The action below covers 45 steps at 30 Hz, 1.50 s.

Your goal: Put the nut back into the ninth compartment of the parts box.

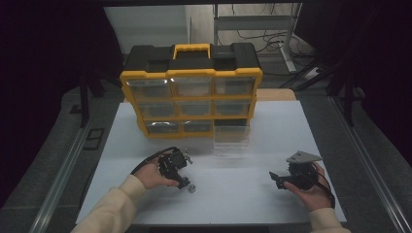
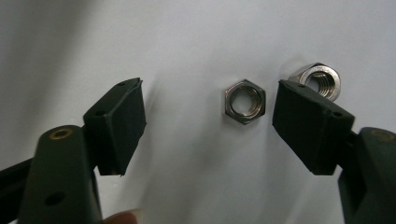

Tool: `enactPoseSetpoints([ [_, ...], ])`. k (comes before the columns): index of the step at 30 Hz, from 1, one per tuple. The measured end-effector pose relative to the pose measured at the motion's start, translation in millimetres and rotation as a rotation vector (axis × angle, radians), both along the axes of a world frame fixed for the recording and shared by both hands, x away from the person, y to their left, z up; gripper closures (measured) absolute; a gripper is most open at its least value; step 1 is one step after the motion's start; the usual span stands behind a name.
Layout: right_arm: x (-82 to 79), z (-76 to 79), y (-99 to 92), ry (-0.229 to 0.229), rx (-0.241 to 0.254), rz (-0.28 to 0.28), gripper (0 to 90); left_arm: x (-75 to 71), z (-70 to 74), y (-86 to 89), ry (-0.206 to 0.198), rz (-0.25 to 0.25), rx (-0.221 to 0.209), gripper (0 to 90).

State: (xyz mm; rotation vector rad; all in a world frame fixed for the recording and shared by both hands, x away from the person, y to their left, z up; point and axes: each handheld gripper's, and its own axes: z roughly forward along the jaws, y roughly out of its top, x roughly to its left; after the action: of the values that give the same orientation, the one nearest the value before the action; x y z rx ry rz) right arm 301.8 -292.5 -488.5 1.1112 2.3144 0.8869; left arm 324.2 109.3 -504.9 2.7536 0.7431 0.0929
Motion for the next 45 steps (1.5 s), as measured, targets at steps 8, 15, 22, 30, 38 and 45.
enactPoseSetpoints([
  [8, 0.0, 0.1, -0.2, 0.001, 0.001, 0.000, 13.1, -2.5, -3.3, -4.3, -0.001, -0.019, 0.020, 34.2],
  [15, 0.2, 0.1, -0.3, 0.001, 0.001, -0.001, 13.1, -4.4, -3.2, -5.6, 0.011, -0.048, 0.010, 44.2],
  [22, 0.1, 0.2, -0.2, 0.001, 0.000, -0.001, 13.1, -3.7, -2.7, -4.9, 0.042, -0.077, -0.010, 57.1],
  [30, 0.2, 0.3, -0.5, 0.001, -0.001, -0.002, 13.1, -2.9, -2.2, -3.8, 0.055, -0.095, -0.021, 69.1],
  [38, 0.1, 0.7, -1.0, 0.000, 0.000, -0.007, 13.1, -2.1, -2.1, -2.7, 0.061, -0.099, -0.030, 69.9],
  [45, 0.3, 0.8, -1.3, -0.001, 0.001, -0.008, 13.1, 2.0, 6.5, -0.5, 0.065, -0.093, -0.051, 70.0],
])
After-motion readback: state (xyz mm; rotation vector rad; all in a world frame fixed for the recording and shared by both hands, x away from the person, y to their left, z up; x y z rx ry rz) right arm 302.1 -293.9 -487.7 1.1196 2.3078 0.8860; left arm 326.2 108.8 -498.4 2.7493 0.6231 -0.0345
